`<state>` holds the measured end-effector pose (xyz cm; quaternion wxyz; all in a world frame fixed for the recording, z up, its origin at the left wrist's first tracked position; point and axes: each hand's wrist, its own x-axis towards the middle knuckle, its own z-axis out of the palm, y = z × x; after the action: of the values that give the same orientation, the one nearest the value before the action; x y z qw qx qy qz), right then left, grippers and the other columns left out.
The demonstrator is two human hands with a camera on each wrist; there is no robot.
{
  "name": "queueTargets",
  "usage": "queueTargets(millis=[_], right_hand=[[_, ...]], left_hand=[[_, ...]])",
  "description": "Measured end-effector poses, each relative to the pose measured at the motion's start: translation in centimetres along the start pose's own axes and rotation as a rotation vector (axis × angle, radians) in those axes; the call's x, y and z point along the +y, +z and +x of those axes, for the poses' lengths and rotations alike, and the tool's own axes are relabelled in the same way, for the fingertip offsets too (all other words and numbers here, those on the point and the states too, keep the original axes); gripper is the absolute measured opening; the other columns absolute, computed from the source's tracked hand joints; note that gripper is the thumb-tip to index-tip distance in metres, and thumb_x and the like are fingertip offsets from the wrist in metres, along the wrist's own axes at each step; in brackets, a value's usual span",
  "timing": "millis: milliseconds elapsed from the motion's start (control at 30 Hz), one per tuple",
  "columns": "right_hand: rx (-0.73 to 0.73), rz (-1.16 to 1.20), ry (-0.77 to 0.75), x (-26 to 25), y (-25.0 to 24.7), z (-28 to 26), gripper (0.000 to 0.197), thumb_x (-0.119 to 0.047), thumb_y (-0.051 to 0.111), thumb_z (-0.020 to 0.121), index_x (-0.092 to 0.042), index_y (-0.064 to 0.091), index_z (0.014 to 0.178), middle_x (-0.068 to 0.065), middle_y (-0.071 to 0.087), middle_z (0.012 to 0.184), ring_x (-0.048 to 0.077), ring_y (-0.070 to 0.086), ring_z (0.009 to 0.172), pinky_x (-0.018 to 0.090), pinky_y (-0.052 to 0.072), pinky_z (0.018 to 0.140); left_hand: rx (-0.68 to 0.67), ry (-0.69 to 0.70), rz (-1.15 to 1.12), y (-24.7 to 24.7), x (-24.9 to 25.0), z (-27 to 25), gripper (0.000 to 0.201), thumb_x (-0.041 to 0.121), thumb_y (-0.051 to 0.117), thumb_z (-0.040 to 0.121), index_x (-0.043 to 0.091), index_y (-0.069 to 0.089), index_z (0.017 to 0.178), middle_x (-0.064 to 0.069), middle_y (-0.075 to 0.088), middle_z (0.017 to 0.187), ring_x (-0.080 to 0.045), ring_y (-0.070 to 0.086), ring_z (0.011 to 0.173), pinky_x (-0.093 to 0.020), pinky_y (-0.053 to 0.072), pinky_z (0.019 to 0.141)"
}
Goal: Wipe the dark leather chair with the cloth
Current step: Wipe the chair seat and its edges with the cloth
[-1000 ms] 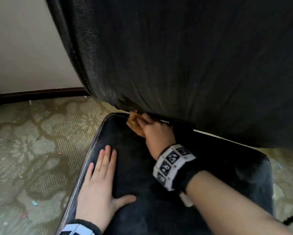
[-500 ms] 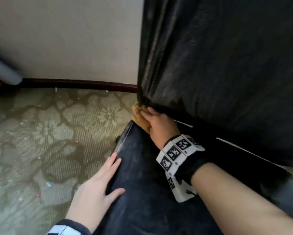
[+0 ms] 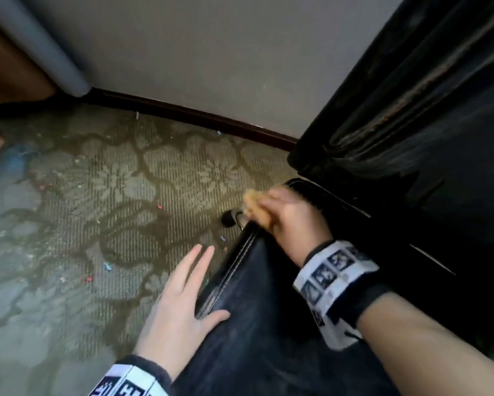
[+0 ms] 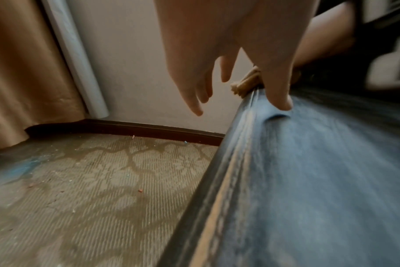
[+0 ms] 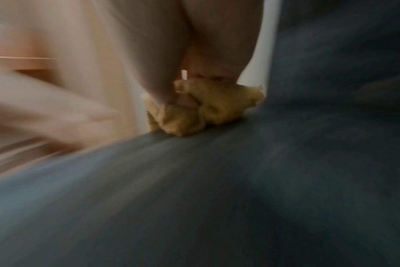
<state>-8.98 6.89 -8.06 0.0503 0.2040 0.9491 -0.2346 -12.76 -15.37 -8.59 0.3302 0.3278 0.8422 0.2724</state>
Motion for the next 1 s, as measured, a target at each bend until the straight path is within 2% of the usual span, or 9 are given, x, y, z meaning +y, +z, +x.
queueTargets(millis=[100,233,300,367,467,600,733,833,1000], right_hand=[[-0.026,-0.062,-0.047,-0.9,1.6,-1.0,0.037,0.005,0.076,0.050,-0.004,0.073,0.086,0.018,0.070,0.101,0.037,0.064,0.103,0.038,0.050,0.093],[-0.250,-0.036,-0.342,-4.6,3.3,-6.7,0.025,-0.017,0.061,0.071,-0.014,0.074,0.093,0.007,0.071,0.107,0.025,0.066,0.103,0.034,0.058,0.081],[-0.328,-0.009,-0.241,-2.9,1.9,-4.0,0.025,-0.011,0.061,0.076,-0.015,0.071,0.098,0.008,0.070,0.108,0.028,0.065,0.104,0.035,0.056,0.084],[-0.193,-0.087,-0.024,-0.7,-0.2,-0.2,0.024,-0.010,0.053,0.081,-0.013,0.070,0.098,0.011,0.068,0.103,0.031,0.064,0.100,0.038,0.054,0.085],[-0.092,-0.043,-0.017,-1.0,-1.3,0.9,0.032,-0.011,0.045,0.075,-0.003,0.073,0.088,0.019,0.070,0.094,0.037,0.066,0.092,0.044,0.054,0.084],[-0.402,0.131,0.020,-4.6,-0.7,-2.2,0.068,0.001,0.050,0.082,-0.012,0.028,0.145,0.014,0.047,0.139,0.027,0.047,0.126,0.032,0.036,0.106],[-0.197,0.192,0.084,-2.4,-2.2,-1.9,0.057,-0.007,0.067,0.079,-0.015,0.050,0.133,0.007,0.056,0.134,0.019,0.052,0.123,0.014,0.030,0.102],[-0.068,0.189,0.177,1.1,-3.6,-1.0,0.042,-0.020,0.069,0.082,-0.013,0.060,0.123,0.003,0.051,0.138,0.014,0.041,0.132,0.012,0.020,0.105],[-0.322,-0.091,0.185,3.0,-3.6,-1.6,0.070,-0.032,0.064,0.085,-0.020,0.029,0.145,-0.005,0.010,0.158,0.014,0.004,0.145,0.025,0.016,0.114]], left_hand=[[0.052,0.020,-0.004,-0.2,-0.1,0.4,0.090,0.031,0.074,0.075,0.040,0.014,0.142,0.028,0.009,0.149,0.005,0.017,0.136,-0.020,0.024,0.110],[0.035,-0.038,-0.088,-0.5,-0.6,0.5,0.092,0.021,0.075,0.075,0.046,0.010,0.134,0.026,0.025,0.140,-0.001,0.031,0.132,-0.015,0.025,0.106],[-0.039,-0.041,-0.118,-0.8,-0.1,0.3,0.092,0.032,0.072,0.076,0.052,0.003,0.133,0.036,0.020,0.135,0.005,0.035,0.125,-0.015,0.030,0.103],[-0.113,-0.032,-0.108,-1.1,0.4,0.2,0.090,0.043,0.068,0.077,0.053,-0.001,0.134,0.048,0.004,0.130,0.020,0.023,0.120,-0.001,0.020,0.099],[0.020,0.028,-0.157,-0.9,1.2,0.8,0.073,0.050,0.060,0.079,0.045,0.018,0.138,0.042,0.012,0.140,0.030,0.013,0.122,0.008,0.008,0.095],[0.146,0.097,-0.241,0.3,3.4,2.0,0.046,0.027,0.045,0.095,0.040,0.029,0.136,0.025,0.029,0.140,0.025,0.019,0.125,0.004,0.012,0.101],[0.152,0.022,-0.284,1.2,4.3,3.4,0.041,0.032,0.045,0.093,0.042,0.037,0.132,0.015,0.040,0.142,0.010,0.033,0.127,0.003,0.016,0.100],[0.189,-0.050,-0.215,1.5,4.7,4.4,0.050,0.059,0.044,0.086,0.032,0.052,0.128,0.010,0.053,0.132,-0.007,0.049,0.120,-0.018,0.034,0.101],[0.169,-0.153,-0.113,2.0,6.7,6.3,0.053,0.045,0.061,0.082,0.030,0.048,0.131,0.007,0.047,0.136,-0.017,0.050,0.118,-0.032,0.041,0.098]])
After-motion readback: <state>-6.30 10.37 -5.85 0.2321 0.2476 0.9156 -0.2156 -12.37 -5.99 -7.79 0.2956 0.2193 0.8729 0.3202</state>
